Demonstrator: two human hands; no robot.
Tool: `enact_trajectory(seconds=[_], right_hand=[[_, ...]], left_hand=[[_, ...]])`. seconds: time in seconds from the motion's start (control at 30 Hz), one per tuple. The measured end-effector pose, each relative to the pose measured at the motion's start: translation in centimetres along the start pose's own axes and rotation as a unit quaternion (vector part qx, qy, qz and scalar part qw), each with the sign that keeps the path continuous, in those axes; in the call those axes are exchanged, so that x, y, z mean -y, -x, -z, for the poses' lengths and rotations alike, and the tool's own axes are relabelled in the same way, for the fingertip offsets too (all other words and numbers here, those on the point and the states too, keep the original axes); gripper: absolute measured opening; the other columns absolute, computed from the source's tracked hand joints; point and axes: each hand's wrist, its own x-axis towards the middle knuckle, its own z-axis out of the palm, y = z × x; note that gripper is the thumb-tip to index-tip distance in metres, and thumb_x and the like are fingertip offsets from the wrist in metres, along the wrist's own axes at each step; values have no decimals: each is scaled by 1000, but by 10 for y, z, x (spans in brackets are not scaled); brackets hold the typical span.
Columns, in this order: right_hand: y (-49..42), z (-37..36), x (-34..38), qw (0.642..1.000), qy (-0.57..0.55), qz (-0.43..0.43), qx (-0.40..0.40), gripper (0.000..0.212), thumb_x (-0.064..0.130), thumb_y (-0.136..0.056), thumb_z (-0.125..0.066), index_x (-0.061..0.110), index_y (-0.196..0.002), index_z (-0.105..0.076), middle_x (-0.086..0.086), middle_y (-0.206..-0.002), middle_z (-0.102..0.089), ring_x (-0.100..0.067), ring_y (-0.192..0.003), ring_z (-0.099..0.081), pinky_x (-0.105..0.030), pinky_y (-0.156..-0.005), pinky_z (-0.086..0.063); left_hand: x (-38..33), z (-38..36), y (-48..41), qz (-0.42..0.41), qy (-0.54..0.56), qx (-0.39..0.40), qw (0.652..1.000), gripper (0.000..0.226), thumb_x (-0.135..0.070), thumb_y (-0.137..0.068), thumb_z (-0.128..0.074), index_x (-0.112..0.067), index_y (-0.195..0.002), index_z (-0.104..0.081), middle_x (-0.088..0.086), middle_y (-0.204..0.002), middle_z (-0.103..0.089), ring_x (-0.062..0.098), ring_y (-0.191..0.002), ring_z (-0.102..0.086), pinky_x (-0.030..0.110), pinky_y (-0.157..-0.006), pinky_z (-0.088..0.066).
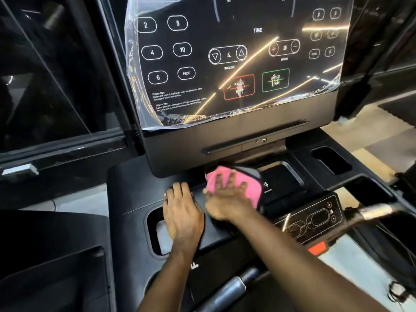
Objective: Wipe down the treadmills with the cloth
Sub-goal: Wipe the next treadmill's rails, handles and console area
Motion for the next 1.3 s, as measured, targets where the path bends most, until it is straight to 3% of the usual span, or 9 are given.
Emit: enact_trajectory(seconds=[0.17, 0.37, 0.47, 0.53, 0.7, 0.97, 1.1, 1.2, 1.3], right_hand=[[-14, 37, -35, 998, 31, -32, 52, 104, 57, -75, -32, 18, -160, 16, -17, -166, 23, -47, -152, 17, -69, -118, -8], [-36, 100, -92, 987, -99, -124, -10, 65, 32, -97, -56, 2, -152, -38, -21, -157, -38, -41, -143, -38, -41, -105, -37], [-61, 54, -59, 986, -34, -156, -54, 90, 55, -87, -43, 21, -163, -8, -14, -170, 10, -52, -152, -1, -75, -109, -17], [-30, 22, -23, 991, 27, -119, -55, 86, 53, -99, -38, 21, -161, 10, -11, -167, 23, -51, -152, 9, -75, -112, -17], [4, -9, -11, 989, 138, 52, -13, 83, 64, -99, -21, 24, -158, 22, -13, -165, 29, -44, -152, 18, -71, -116, -18], [-48, 89, -116, 986, 41, -158, -35, 82, 62, -102, -24, 24, -160, 19, -13, -166, 25, -53, -149, 17, -69, -119, 0], [-42, 46, -67, 983, 122, -134, 18, 117, 47, -80, -60, 9, -158, 18, -25, -164, 23, -59, -147, 15, -79, -112, -9], [-3, 19, -38, 984, 151, -80, 52, 96, 36, -98, -51, 11, -158, 20, -21, -165, 21, -57, -149, 6, -70, -115, -23], [3, 31, -67, 975, 211, -18, 67, 84, 59, -103, -31, 27, -155, 27, -13, -161, 35, -50, -151, 15, -68, -121, -7]], left_hand=[[1, 1, 3, -4, 2, 1, 1000, 27, -7, -80, -53, -6, -107, -57, 14, -104, -55, 34, -97, -52, 47, -87, -47], [-3, 3, 2, -3, -2, 0, 1000, 33, -5, -77, -55, -6, -109, -56, 15, -105, -55, 36, -99, -52, 49, -89, -48], [-4, 4, 3, -1, 0, 8, 1000, 35, -4, -76, -53, -5, -110, -56, 15, -106, -55, 37, -101, -52, 50, -91, -47], [-3, 2, 3, 1, 0, 8, 1000, 33, -2, -76, -55, -5, -109, -56, 16, -105, -55, 37, -100, -52, 50, -91, -47], [4, -2, 6, -21, 14, -14, 1000, 22, -4, -83, -48, -5, -104, -56, 16, -100, -54, 38, -96, -51, 50, -89, -47], [2, 0, 5, -8, 8, -11, 1000, 27, 1, -80, -50, -3, -106, -57, 17, -104, -55, 38, -100, -52, 50, -93, -47], [-2, -1, 4, -7, 1, -3, 1000, 32, 2, -77, -53, -4, -108, -56, 17, -106, -54, 38, -102, -52, 50, -95, -46], [0, -2, 3, -1, -1, 0, 1000, 30, 0, -77, -53, -5, -107, -56, 17, -106, -54, 38, -102, -52, 50, -95, -46], [2, -1, 4, -10, -7, -4, 1000, 28, -3, -79, -52, -5, -107, -56, 17, -106, -54, 38, -101, -52, 50, -93, -46]])
